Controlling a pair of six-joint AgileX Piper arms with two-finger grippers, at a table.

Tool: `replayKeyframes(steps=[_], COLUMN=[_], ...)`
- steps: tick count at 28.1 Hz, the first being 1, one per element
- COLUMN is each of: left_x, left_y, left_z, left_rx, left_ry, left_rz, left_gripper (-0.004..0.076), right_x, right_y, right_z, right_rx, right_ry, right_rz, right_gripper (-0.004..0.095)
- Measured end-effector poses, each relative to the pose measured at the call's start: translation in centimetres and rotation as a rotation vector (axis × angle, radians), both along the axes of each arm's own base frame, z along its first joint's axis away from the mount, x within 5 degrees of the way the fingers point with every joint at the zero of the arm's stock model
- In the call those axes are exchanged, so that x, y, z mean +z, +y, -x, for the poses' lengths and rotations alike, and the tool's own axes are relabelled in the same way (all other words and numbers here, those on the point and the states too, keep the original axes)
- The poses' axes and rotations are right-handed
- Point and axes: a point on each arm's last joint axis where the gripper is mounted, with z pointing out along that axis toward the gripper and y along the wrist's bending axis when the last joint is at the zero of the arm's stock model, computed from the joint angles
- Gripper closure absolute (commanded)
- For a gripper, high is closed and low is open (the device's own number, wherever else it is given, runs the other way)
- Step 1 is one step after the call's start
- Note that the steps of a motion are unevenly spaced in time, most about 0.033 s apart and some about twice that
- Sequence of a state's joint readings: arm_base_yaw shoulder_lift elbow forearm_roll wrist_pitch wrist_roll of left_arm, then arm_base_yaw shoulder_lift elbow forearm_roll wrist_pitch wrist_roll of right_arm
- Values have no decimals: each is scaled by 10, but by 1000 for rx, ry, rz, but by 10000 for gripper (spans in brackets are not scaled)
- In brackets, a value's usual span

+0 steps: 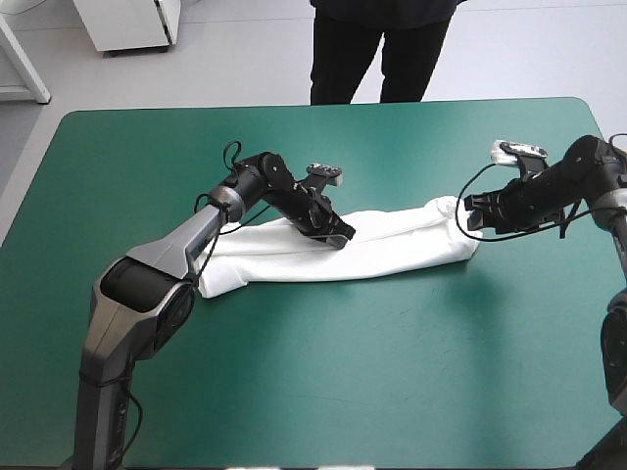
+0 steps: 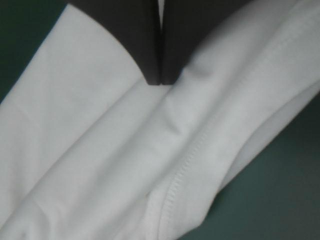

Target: Fold the cloth

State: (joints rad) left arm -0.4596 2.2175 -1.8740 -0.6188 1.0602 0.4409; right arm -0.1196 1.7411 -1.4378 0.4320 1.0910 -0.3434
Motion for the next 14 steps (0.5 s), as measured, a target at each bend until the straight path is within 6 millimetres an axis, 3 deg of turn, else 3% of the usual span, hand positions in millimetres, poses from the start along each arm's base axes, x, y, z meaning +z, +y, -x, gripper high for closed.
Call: replayKeyframes(steps=[14], left_x=[1], left_y=[0], left_z=[0], left_rx=[-9], left_ry=[-5], left_rz=[0], left_gripper=[746], right_x=[-62], right_y=[-12], right_z=[-27], right_rx=[-54], right_ry=[129], right_rz=[-137], right_gripper=[350])
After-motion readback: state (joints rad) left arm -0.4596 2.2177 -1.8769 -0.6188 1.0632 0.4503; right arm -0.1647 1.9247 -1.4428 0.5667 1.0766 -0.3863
